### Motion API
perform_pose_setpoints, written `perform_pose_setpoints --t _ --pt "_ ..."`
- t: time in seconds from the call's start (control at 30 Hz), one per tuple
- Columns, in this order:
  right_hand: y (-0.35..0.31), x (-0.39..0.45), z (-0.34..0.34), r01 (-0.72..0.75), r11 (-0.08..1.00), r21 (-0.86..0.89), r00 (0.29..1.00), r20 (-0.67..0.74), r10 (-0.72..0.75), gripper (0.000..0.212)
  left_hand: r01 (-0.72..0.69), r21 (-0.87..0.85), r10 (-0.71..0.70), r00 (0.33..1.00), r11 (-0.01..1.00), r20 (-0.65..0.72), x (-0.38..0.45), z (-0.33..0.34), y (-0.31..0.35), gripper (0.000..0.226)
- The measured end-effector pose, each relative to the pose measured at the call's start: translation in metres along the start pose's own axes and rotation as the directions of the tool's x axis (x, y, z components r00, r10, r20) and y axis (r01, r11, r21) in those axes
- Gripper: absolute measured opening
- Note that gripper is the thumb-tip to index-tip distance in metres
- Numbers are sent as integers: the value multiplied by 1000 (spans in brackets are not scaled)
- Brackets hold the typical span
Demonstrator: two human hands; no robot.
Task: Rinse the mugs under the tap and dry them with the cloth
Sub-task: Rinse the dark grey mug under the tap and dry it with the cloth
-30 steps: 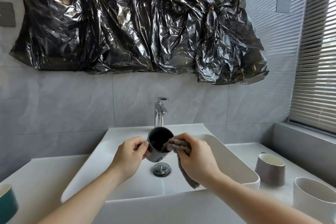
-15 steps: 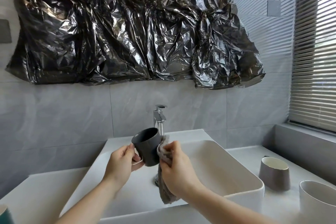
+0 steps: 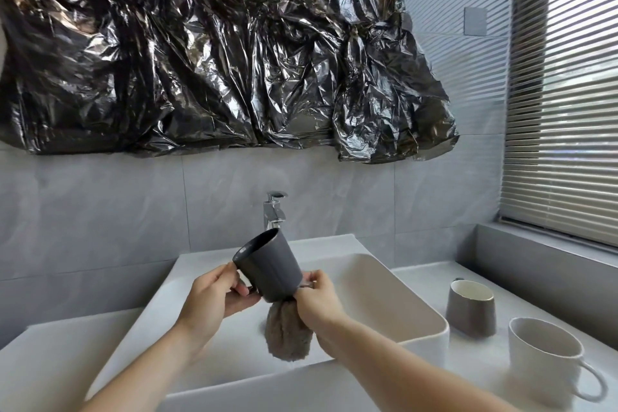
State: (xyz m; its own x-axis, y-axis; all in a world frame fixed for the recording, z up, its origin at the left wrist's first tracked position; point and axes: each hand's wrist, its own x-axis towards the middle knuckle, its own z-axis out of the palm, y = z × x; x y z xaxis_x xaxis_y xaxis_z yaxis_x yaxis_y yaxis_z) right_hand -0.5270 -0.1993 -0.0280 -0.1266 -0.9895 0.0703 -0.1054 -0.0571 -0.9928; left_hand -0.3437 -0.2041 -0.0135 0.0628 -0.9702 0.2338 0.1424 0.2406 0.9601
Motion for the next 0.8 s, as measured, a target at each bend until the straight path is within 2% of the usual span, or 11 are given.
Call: perform_pose_setpoints --t 0.1,0.2,0.3,0.4,0.5,0.63,0.8 --pt "-9 -7 -9 13 984 178 1000 -25 -9 16 -52 -8 52 998 999 -32 -8 3 16 40" --pt "-21 -22 -20 64 975 214 998 -1 -66 13 -118 3 118 992 993 -44 -20 3 39 34" --pt "-41 -37 -39 174 964 201 985 -48 -167 10 -162 64 166 983 985 -73 -38 -2 59 38" --pt "-60 -57 -63 241 968 76 971 -14 -241 10 -189 211 214 971 959 -103 -61 -13 71 44" --pt "-64 -85 -84 309 946 -97 945 142 -294 14 -224 357 269 960 907 -81 -89 -24 80 44" --pt "-43 -121 -93 427 800 -421 893 334 -301 22 -219 435 276 959 873 -72 -131 -33 86 47" --pt "1 -154 -94 522 650 -553 821 532 -207 26 -148 426 207 973 893 -97 -181 -27 80 48"
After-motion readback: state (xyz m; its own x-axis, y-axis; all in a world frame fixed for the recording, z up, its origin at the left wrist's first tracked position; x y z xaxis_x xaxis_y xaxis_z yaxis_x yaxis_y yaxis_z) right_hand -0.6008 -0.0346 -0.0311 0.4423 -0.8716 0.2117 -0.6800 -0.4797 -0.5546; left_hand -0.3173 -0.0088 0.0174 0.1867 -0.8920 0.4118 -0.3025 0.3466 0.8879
